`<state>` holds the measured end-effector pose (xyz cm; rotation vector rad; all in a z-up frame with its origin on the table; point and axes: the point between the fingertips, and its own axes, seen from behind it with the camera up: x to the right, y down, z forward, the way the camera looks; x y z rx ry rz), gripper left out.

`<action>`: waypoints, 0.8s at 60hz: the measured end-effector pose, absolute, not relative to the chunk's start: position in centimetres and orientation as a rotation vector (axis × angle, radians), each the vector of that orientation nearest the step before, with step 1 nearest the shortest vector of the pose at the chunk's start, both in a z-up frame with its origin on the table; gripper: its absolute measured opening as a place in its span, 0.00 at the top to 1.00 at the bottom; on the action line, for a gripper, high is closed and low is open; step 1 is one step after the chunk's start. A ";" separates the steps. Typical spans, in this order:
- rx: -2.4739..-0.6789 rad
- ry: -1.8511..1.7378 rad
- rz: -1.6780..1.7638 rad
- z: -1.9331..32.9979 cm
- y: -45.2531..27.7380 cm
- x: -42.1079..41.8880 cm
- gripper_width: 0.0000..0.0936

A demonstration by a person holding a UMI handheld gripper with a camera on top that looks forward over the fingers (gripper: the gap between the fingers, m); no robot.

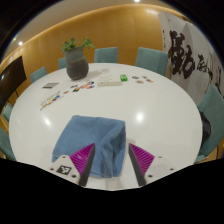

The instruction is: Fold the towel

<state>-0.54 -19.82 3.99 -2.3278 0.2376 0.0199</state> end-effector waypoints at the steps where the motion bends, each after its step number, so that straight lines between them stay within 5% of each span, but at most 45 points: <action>1: -2.326 0.228 0.009 4.1 -20.1 -0.3 0.15; 3: -2.317 0.202 0.003 4.5 -20.9 0.2 0.06; 34: -2.159 0.044 -0.172 21.2 -33.4 -8.1 0.07; 48: -2.125 0.102 -0.227 23.2 -37.1 -10.9 0.07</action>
